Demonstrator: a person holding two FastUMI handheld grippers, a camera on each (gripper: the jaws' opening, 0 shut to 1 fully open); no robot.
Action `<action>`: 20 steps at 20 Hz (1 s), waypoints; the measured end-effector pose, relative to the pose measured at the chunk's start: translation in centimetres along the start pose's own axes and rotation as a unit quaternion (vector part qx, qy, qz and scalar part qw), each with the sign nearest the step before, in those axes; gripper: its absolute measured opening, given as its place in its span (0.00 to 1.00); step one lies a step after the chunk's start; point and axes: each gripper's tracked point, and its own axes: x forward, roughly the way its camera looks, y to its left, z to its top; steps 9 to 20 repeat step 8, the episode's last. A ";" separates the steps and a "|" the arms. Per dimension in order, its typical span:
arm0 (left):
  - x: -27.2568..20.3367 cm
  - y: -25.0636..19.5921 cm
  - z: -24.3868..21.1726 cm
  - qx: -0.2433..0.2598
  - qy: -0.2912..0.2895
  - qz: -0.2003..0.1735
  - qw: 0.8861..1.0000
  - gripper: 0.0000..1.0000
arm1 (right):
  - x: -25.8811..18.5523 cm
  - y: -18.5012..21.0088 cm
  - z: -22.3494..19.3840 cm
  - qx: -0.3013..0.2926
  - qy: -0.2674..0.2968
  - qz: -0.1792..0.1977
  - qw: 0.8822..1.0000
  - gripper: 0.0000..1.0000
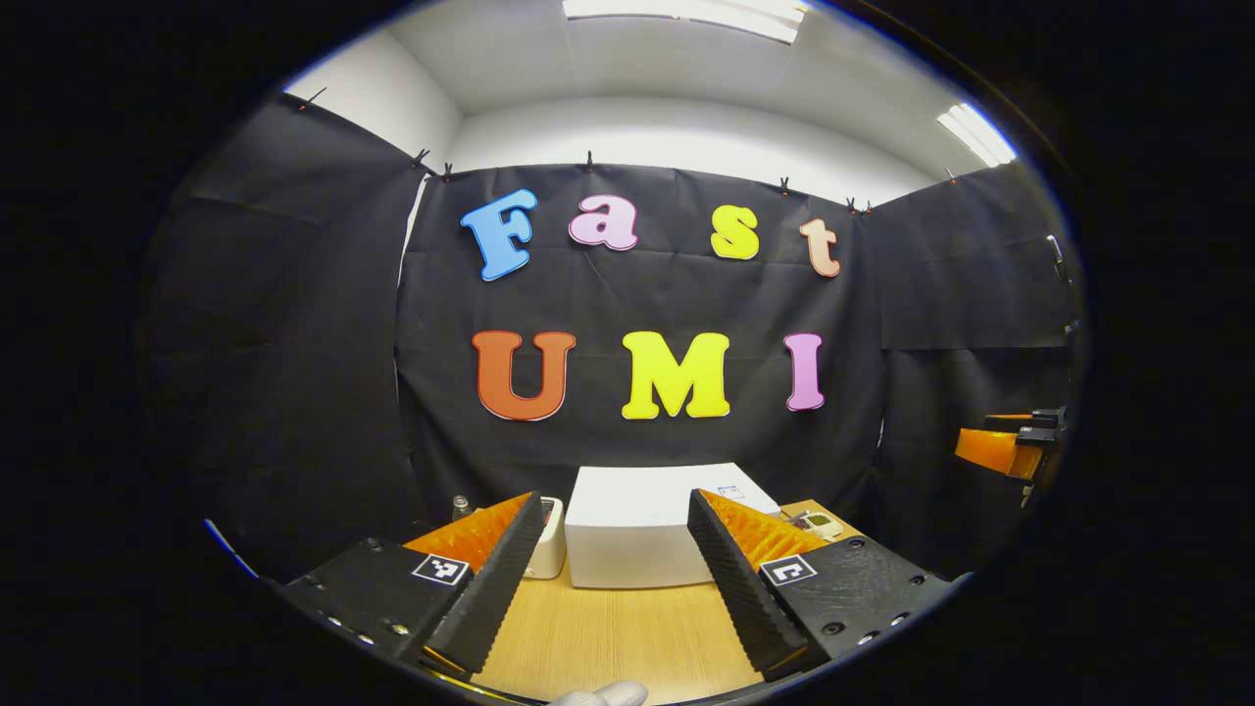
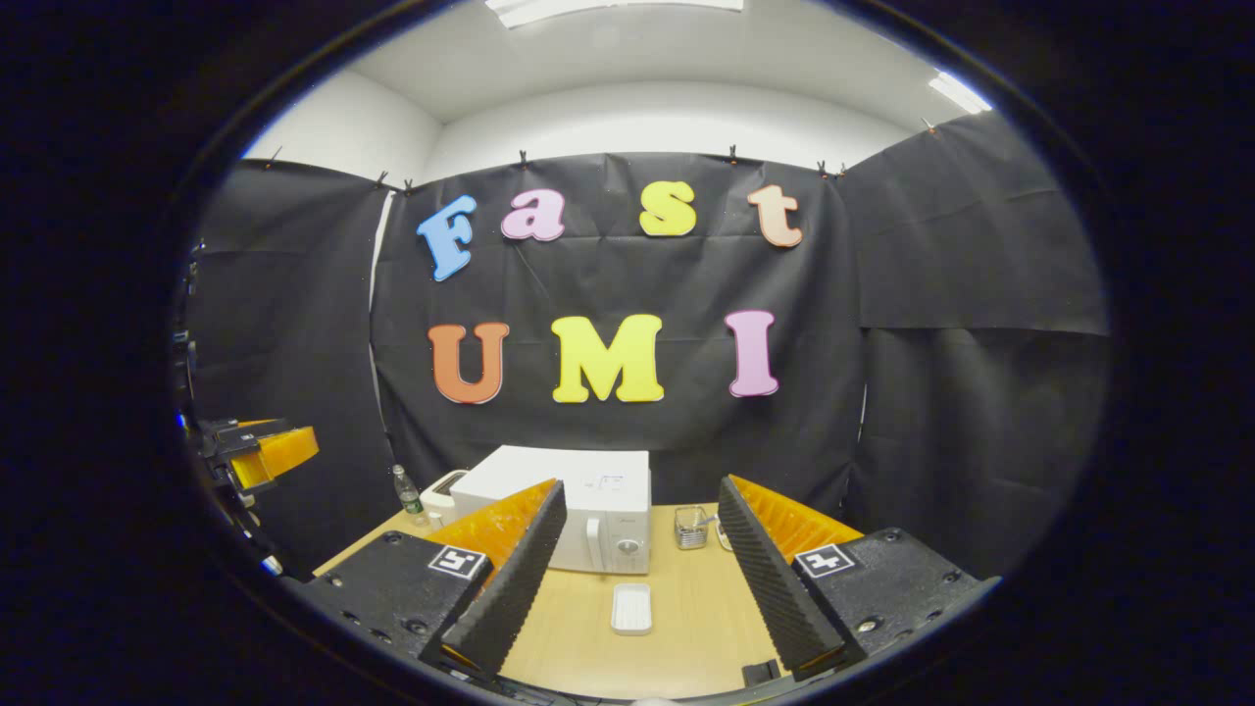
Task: Open the microwave oven with the left hand, put the food in, and close the microwave oven.
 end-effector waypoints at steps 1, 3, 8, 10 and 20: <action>0.1 0.1 0.1 0.000 -0.003 0.000 1.000 0.92 | 0.1 -0.1 0.0 -0.001 0.000 -0.002 1.000 0.99; 0.2 -0.1 -0.2 -0.002 0.001 -0.003 1.000 0.92 | 0.1 -0.1 0.2 0.000 -0.003 -0.003 1.000 0.99; 0.2 0.3 0.1 0.003 -0.004 0.001 1.000 0.92 | 0.3 -0.1 0.1 0.003 -0.007 -0.002 1.000 0.99; 0.2 0.3 0.1 0.003 -0.004 0.001 1.000 0.92 | 0.3 -0.1 0.1 0.003 -0.007 -0.002 1.000 0.99; 0.2 0.3 0.1 0.003 -0.004 0.001 1.000 0.92 | 0.3 -0.1 0.1 0.003 -0.007 -0.002 1.000 0.99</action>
